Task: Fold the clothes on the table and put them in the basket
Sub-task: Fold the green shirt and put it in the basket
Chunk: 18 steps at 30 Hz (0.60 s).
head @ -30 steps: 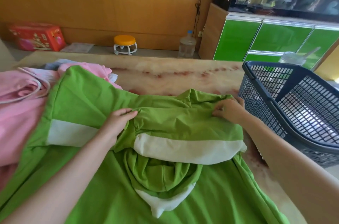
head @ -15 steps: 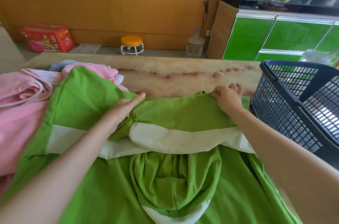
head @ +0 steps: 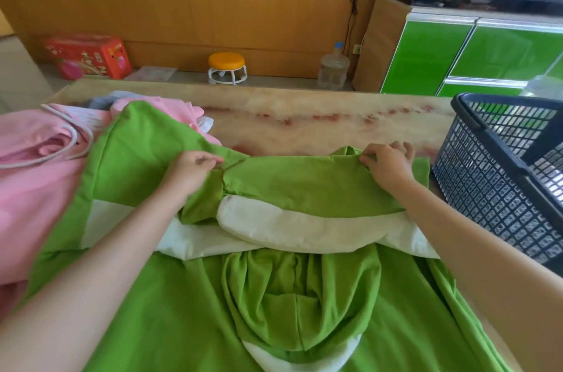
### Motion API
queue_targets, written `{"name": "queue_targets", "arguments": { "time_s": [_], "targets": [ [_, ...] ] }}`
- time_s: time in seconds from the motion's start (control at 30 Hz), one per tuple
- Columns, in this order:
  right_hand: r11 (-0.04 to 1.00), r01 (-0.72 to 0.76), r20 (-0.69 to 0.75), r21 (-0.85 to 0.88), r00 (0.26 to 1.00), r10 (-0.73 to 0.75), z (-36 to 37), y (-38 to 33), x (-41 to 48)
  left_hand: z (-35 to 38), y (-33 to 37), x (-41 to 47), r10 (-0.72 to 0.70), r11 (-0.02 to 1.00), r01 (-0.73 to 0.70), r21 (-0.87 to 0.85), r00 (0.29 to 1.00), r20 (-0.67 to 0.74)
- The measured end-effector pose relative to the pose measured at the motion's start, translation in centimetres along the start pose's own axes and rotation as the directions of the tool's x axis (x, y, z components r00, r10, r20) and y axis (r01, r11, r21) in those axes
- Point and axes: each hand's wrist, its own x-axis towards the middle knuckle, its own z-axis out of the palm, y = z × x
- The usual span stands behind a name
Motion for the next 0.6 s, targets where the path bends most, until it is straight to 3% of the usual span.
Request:
{"name": "queue_targets", "arguments": {
  "time_s": [0.07, 0.13, 0.2, 0.3, 0.43, 0.5, 0.6],
  "targets": [
    [1.0, -0.001, 0.009, 0.002, 1.0, 0.001, 0.2, -0.1, -0.3, -0.6, 0.5, -0.4, -0.031, 0.999, 0.029, 0.038, 0.999, 0.038],
    [1.0, 0.009, 0.028, -0.007, 1.0, -0.009, 0.5, -0.2, -0.5, -1.0, 0.9, -0.9, -0.098, 0.984, 0.069, 0.167, 0.98, 0.175],
    [1.0, 0.018, 0.04, -0.016, 0.999, -0.017, 0.6, -0.1, -0.6, -0.8, 0.8, -1.3, -0.06, 0.958, 0.0, 0.288, 0.978, 0.199],
    [1.0, 0.015, 0.014, -0.01, 1.0, -0.014, 0.5, -0.2, -0.9, -0.8, 0.6, -1.4, 0.108, 0.944, -0.091, 0.317, 0.994, -0.037],
    [0.999, 0.027, -0.102, 0.017, 0.994, -0.025, 0.0, -0.6, -0.8, -0.9, 1.3, -1.3, 0.278, 0.909, -0.168, 0.381, 0.926, -0.256],
    [0.999, 0.042, -0.141, 0.006, 0.989, -0.041, -0.3, -1.1, -0.5, -0.7, 1.3, -1.3, 0.337, 0.882, -0.183, 0.435, 0.89, -0.308],
    [0.999, 0.04, -0.167, -0.007, 0.985, -0.04, -0.3, -1.6, 0.2, 0.1, 0.5, -1.5, 0.347, 0.833, -0.154, 0.532, 0.894, -0.285]
  ]
}}
